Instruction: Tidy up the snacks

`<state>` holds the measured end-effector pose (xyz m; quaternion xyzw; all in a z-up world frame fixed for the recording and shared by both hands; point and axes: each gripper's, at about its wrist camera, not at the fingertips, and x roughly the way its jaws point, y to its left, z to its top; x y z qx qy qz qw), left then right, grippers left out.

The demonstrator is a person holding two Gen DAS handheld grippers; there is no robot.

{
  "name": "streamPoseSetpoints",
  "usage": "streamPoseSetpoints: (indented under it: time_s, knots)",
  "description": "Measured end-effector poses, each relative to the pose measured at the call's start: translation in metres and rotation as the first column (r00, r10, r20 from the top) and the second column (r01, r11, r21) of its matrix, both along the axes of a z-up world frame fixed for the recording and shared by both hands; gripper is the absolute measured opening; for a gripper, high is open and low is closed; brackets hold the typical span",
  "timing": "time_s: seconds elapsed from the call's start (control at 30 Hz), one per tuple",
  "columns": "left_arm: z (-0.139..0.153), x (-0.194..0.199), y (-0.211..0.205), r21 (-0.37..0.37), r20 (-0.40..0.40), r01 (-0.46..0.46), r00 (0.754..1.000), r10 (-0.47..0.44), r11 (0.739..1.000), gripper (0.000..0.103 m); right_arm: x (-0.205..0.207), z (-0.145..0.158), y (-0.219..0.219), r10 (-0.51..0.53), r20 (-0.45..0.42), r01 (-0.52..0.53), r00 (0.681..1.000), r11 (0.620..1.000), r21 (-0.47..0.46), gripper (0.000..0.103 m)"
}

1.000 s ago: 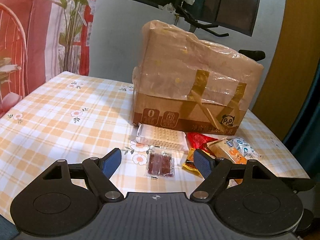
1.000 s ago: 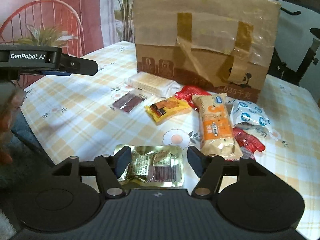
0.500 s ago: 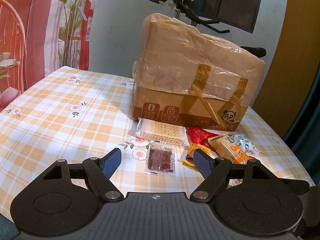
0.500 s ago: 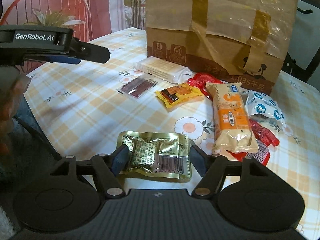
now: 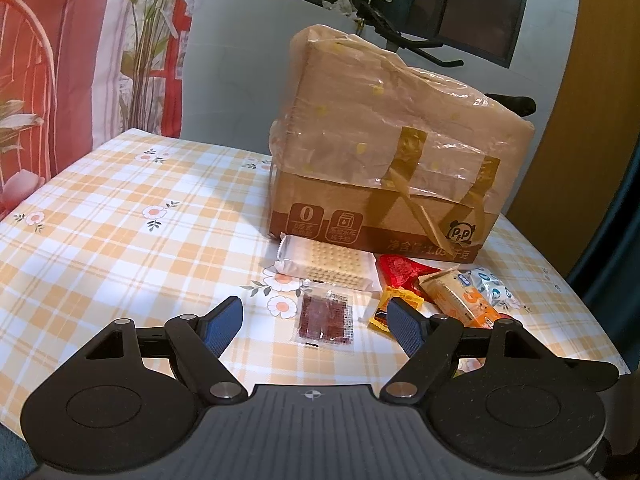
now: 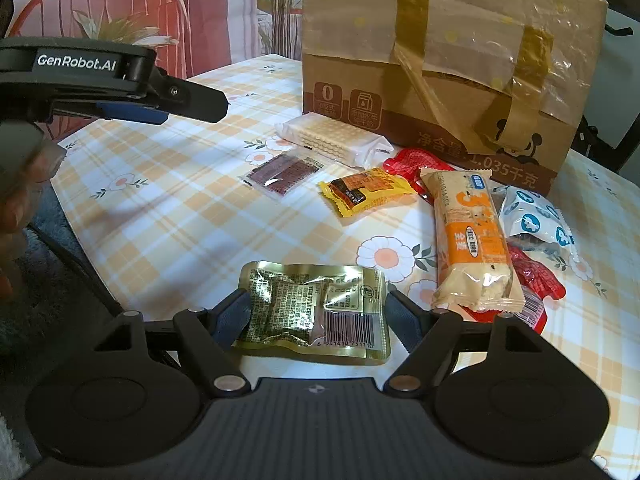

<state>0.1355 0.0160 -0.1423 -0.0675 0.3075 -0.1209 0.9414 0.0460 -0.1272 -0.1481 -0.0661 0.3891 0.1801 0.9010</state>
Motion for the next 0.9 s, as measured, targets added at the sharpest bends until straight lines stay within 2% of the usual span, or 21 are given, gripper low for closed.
streamPoseSetpoints:
  time_s: [0.37, 0.4, 0.43, 0.53, 0.7, 0.8, 0.9]
  knots:
    - [-0.001, 0.000, 0.000, 0.000, -0.002, -0.005, 1.000, 0.005, 1.000, 0.081, -0.004, 0.003, 0.003, 0.009, 0.010, -0.009, 1.000, 1.000, 0.002, 0.062]
    - [-0.001, 0.000, 0.000, 0.000, -0.002, -0.005, 1.000, 0.005, 1.000, 0.081, -0.005, 0.004, 0.002, 0.031, 0.012, -0.032, 0.999, 0.999, 0.026, 0.043]
    - [-0.001, 0.000, 0.000, 0.000, -0.002, -0.005, 1.000, 0.005, 1.000, 0.081, -0.006, 0.005, 0.004, 0.056, 0.018, -0.057, 0.998, 0.998, 0.032, 0.031]
    - [-0.001, 0.000, 0.001, 0.001, -0.003, -0.005, 1.000, 0.005, 1.000, 0.081, -0.012, 0.006, 0.016, 0.090, 0.051, -0.088, 0.995, 0.995, -0.037, 0.028]
    - [-0.002, 0.000, 0.001, -0.002, -0.009, -0.011, 1.000, 0.011, 1.000, 0.081, -0.010, 0.006, 0.010, 0.080, 0.043, -0.080, 0.996, 0.997, 0.000, 0.028]
    - [-0.002, 0.000, 0.000, 0.000, -0.011, -0.012, 1.000, 0.012, 1.000, 0.081, -0.007, 0.004, 0.008, 0.032, 0.061, -0.030, 0.998, 0.999, -0.030, 0.028]
    - [-0.002, 0.000, -0.001, 0.001, -0.016, -0.011, 1.000, 0.011, 1.000, 0.081, 0.003, 0.002, -0.006, -0.048, 0.056, 0.047, 0.997, 0.999, 0.006, 0.028]
